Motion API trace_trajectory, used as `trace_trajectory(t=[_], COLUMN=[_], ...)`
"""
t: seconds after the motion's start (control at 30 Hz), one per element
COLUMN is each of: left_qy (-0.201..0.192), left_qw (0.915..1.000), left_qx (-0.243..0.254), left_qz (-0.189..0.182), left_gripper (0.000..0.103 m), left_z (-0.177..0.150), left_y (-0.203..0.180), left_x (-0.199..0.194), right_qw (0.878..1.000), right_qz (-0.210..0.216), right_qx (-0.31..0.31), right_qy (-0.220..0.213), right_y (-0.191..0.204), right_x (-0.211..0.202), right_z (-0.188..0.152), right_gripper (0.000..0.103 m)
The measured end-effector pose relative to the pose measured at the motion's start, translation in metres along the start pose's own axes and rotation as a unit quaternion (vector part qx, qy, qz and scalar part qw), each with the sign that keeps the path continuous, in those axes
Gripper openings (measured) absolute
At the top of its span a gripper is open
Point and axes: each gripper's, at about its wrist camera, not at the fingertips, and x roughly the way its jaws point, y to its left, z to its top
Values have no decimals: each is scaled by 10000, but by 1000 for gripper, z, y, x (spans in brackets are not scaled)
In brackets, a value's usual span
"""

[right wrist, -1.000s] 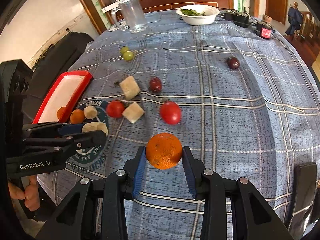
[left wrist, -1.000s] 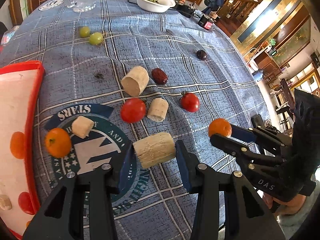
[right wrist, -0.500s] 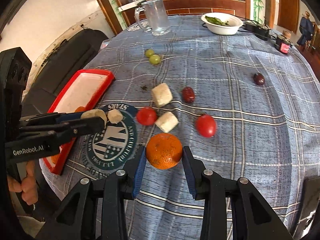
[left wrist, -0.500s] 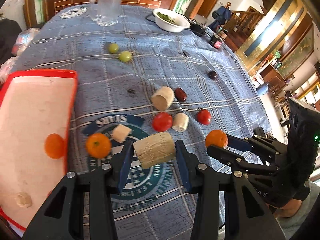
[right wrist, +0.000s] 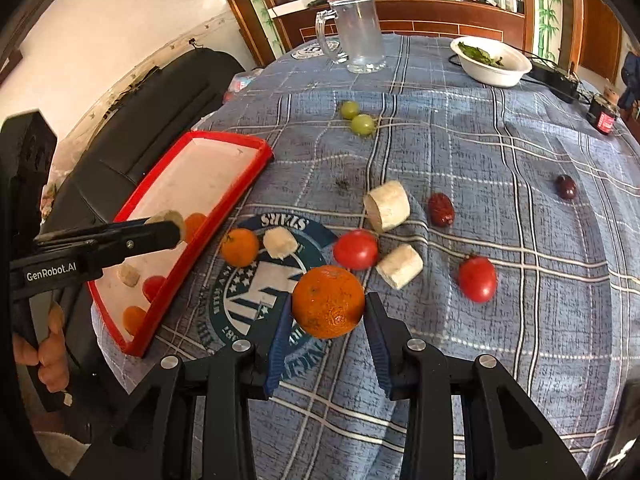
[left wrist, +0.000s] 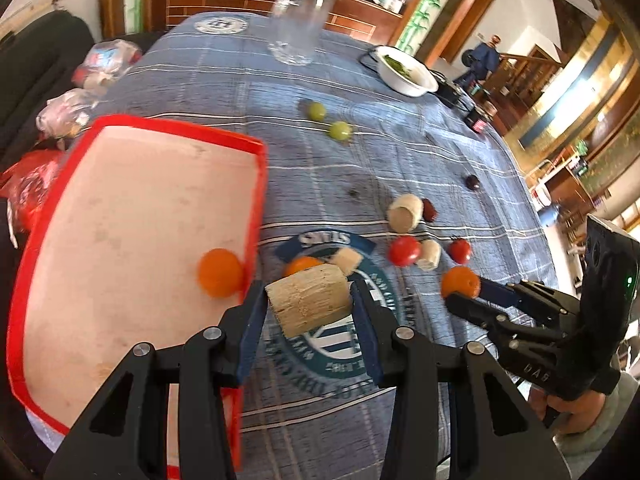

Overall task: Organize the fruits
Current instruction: 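Carry the cork cylinder with left tool while right tool carries the orange over the tray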

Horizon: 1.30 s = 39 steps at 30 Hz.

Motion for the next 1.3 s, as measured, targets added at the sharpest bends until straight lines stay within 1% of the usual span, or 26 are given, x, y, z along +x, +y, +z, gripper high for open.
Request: trace_trajectory(t=[0.03,0.17,0.23,0.5,0.7,0.87,0.97,1.07,1.13,1.3], left_qy=[-17,-58,-72,-156,-305,-349,-294,-171,-46,234], left_qw=[10000,9998,9998,9997,9989,9977,9971,9973,9981,9992], left_qx=[-36,-138,-161,-160,-341,-530,-650,-677,-614,-333], left_qz=[34,87,67,-20,82,245,269,207,97,51], left_gripper=[41,41,41,41,41,41,41,41,41,41], left_z=[0,2,3,11,19,19,13,4,-2,-9], left_y=[5,15,17,25,53,82,98,105,104,93], left_x=[-1,-2,-3,-7,-19,-25,-23,-19,-14,2], right_qw=[10000,9985,9980,9992,9998,9997,9990,9979,9968,9945], right_qz=[8,-237,-276,-149,-33,140,283,447,496,657], right_qx=[72,482,567,320,122,-137,-307,-468,-620,-764], right_qy=[-31,-48,-104,-197,-160,-156,-128,-72,-5,302], right_y=[-3,-23,-27,-10,8,34,51,71,82,102], right_x=[-1,1,-2,-6,0,9,16,25,35,67], right_z=[2,6,8,13,21,32,42,54,62,82], right_gripper=[37,37,37,37,37,37,37,37,37,37])
